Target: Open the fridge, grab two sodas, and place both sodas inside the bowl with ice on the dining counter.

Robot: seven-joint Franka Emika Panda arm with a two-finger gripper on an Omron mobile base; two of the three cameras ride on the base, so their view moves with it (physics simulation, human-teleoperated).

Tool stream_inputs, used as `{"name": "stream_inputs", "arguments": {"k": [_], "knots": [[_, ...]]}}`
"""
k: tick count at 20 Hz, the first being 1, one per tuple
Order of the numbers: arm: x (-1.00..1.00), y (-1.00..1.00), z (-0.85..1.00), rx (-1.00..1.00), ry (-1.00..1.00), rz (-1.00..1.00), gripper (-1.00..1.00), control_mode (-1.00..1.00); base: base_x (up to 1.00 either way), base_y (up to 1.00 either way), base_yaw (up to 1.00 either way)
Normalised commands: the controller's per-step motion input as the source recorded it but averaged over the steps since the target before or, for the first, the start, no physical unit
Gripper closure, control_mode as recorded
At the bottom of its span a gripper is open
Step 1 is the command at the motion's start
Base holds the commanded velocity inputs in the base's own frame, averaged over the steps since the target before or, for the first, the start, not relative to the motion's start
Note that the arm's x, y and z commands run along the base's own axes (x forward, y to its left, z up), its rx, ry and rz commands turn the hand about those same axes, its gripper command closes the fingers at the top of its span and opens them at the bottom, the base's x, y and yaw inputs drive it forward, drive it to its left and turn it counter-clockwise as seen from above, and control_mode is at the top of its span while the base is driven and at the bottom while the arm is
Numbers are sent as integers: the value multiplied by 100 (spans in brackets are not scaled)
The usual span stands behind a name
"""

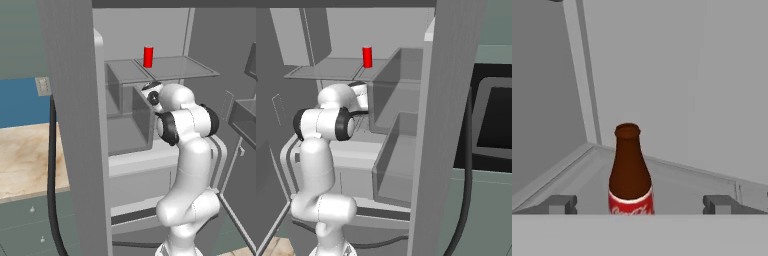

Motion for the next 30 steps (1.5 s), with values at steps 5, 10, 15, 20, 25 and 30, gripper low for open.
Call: {"name": "stream_inputs", "arguments": {"k": [5,10,15,20,25,30], "knots": [[0,20,-7,0,0,0,-100,-100,0,0,0],[8,6,-5,1,0,0,-100,-100,0,0,0],[14,0,-10,2,0,1,-100,-100,0,0,0],[12,0,-13,0,0,1,-100,-100,0,0,0],[13,0,-19,0,0,1,-100,-100,0,0,0],[14,0,-20,0,0,2,-100,-100,0,0,0]]}}
